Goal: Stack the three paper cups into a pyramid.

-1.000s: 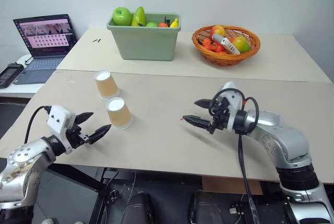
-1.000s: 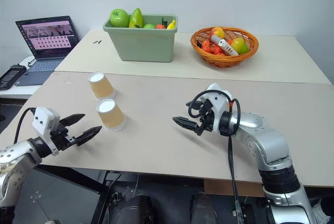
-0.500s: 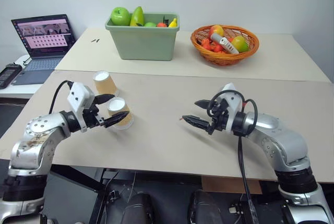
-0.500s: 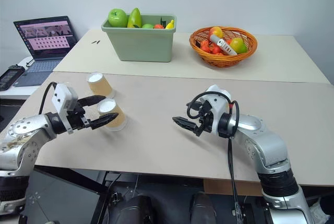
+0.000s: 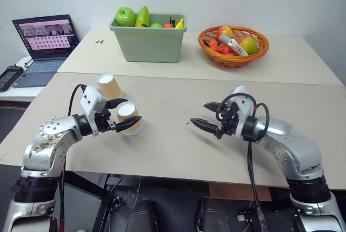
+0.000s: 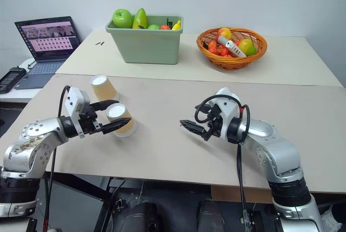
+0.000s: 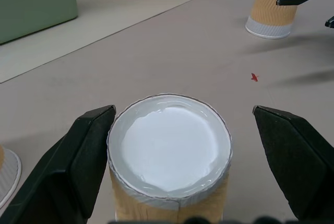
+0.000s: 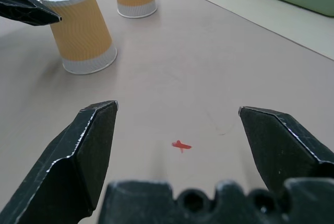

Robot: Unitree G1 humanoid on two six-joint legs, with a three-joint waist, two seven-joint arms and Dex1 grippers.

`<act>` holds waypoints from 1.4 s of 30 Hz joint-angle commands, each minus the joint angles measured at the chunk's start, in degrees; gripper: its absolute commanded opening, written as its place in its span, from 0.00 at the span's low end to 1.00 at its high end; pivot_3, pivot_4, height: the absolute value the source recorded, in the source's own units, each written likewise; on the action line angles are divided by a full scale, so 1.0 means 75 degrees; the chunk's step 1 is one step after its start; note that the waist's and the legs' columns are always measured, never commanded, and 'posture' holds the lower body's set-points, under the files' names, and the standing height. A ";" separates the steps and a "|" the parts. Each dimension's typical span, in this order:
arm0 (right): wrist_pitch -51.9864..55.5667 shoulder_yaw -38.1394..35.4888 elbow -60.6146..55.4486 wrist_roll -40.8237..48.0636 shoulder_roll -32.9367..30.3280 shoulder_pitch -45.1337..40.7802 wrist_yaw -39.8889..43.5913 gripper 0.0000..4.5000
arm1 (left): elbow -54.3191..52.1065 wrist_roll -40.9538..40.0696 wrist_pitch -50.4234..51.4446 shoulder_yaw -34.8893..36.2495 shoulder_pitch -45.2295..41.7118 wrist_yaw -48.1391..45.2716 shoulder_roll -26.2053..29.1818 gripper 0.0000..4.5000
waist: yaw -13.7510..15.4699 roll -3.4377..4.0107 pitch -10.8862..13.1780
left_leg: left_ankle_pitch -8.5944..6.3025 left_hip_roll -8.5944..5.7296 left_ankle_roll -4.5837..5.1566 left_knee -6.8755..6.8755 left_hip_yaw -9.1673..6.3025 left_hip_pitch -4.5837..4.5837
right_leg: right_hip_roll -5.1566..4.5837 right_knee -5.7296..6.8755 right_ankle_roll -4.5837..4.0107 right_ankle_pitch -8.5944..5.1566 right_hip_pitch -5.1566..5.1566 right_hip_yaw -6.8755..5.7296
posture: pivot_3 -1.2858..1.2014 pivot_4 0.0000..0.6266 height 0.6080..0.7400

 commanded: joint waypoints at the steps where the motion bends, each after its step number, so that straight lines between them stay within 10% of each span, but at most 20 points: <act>1: -0.0161 -0.0261 -0.0174 -0.0060 -0.0031 -0.0098 -0.0103 0.97 | 0.0100 0.0046 -0.0178 0.0081 -0.0322 -0.0027 0.0013 1.00 | 0.0001 0.0000 0.0000 | 0.0000 0.0000 0.0000 0.0000 0.0000 0.0000 | 0.0000 0.0000 0.0000 0.0000 0.0000 -0.0001 | 0.52 0.24 0.27; 6: -0.0163 -0.0313 -0.0169 -0.0082 -0.0023 -0.0092 -0.0167 0.97 | 0.0257 0.0018 -0.0055 0.0064 -0.0416 -0.0048 0.0008 1.00 | -0.0012 -0.0001 0.0001 | 0.0000 -0.0001 0.0000 0.0000 -0.0001 0.0000 | 0.0002 0.0000 0.0000 0.0000 -0.0001 0.0003 | 0.52 0.24 0.27; 13: -0.0206 -0.0335 -0.0133 -0.0174 -0.0049 -0.0055 -0.0247 0.98 | 0.0270 0.0044 -0.0048 0.0000 -0.0484 -0.0010 -0.0044 0.56 | -0.0001 0.0000 0.0002 | 0.0000 -0.0001 0.0000 0.0000 -0.0002 0.0000 | 0.0001 0.0000 0.0000 -0.0001 0.0000 0.0002 | 0.52 0.24 0.27; 33: -0.0392 -0.0486 -0.0039 -0.0515 0.0051 0.0054 -0.0520 0.98 | 0.0204 0.0003 -0.0057 -0.0377 -0.1526 -0.0169 -0.0367 0.56 | 0.0007 -0.0002 0.0004 | 0.0001 -0.0005 -0.0002 0.0000 -0.0003 -0.0002 | 0.0001 -0.0001 0.0001 -0.0001 0.0000 0.0002 | 0.52 0.24 0.27; 42: -0.0433 -0.0755 -0.0110 -0.0659 0.0167 0.0005 -0.0885 0.98 | 0.1523 0.0393 -0.0363 -0.1689 -0.3167 -0.0777 -0.1702 0.56 | 0.0085 -0.0005 0.0005 | 0.0001 -0.0016 -0.0002 0.0004 -0.0007 -0.0004 | -0.0003 0.0001 0.0004 -0.0002 0.0006 -0.0001 | 0.52 0.24 0.27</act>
